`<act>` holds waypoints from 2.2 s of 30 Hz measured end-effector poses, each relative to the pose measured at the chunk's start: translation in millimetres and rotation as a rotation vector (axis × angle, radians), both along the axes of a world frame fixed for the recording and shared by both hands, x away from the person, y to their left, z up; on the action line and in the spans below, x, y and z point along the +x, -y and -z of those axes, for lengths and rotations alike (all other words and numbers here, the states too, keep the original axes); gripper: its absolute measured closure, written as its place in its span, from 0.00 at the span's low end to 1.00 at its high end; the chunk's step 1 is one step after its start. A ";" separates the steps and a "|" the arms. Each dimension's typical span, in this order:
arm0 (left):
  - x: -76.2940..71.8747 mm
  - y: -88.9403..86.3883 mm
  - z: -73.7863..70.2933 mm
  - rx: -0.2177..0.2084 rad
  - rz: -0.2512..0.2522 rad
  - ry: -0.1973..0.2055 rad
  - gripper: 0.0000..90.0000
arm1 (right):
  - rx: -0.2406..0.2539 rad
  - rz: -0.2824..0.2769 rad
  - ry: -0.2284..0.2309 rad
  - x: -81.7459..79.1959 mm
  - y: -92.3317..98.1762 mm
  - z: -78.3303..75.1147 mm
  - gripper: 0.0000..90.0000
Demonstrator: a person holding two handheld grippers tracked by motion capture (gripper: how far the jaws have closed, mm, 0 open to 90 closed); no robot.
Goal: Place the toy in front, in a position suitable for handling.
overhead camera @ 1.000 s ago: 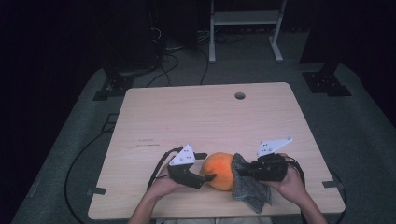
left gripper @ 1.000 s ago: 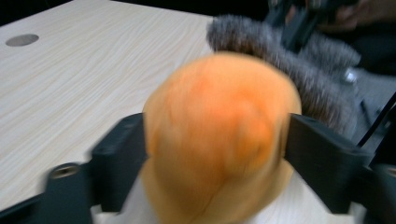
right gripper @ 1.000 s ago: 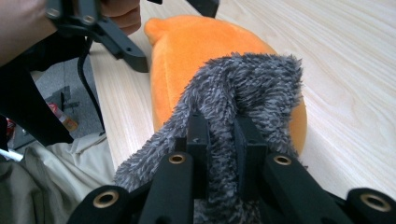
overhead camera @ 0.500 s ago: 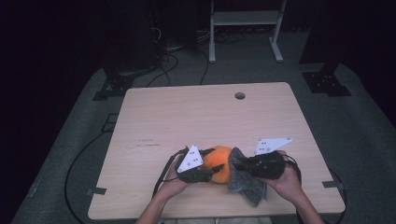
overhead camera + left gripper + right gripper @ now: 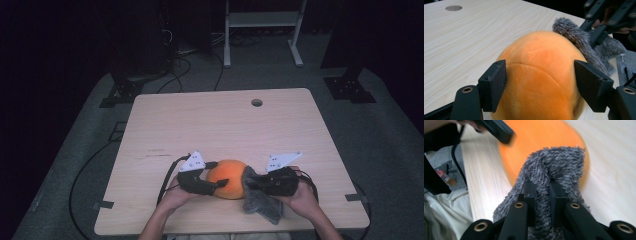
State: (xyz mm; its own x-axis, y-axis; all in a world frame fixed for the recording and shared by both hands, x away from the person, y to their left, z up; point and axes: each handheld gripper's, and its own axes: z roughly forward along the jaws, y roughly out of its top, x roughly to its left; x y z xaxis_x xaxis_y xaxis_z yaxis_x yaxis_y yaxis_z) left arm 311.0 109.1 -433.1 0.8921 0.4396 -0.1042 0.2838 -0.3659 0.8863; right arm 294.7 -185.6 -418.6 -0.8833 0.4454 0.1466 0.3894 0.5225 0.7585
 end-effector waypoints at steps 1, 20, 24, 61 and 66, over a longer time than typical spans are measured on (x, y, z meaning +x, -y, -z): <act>0.1 -0.8 0.7 -0.002 0.008 0.000 0.31 | -0.006 0.015 -0.027 2.1 5.1 4.4 0.87; 3.6 6.9 1.4 0.032 0.037 -0.070 0.21 | 0.016 -0.037 -0.058 1.6 -3.8 3.6 0.86; -4.9 8.8 -6.6 -0.009 0.003 0.064 0.43 | 0.025 -0.017 -0.021 1.1 -2.5 -2.1 0.86; -8.2 1.6 7.9 0.064 0.031 0.134 0.33 | 0.072 0.056 0.024 4.7 -7.3 -7.9 0.86; -7.9 1.6 8.7 0.059 0.033 0.125 0.33 | -0.030 0.075 -0.044 9.8 -3.9 10.3 0.86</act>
State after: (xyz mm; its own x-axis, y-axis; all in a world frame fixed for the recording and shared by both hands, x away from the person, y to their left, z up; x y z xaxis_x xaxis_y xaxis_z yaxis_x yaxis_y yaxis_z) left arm 303.1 107.4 -441.8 0.9107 0.4117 0.0337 0.1596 -0.4259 0.8906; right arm 304.5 -181.6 -428.9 -0.8401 0.5153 0.1696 0.4609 0.5130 0.7242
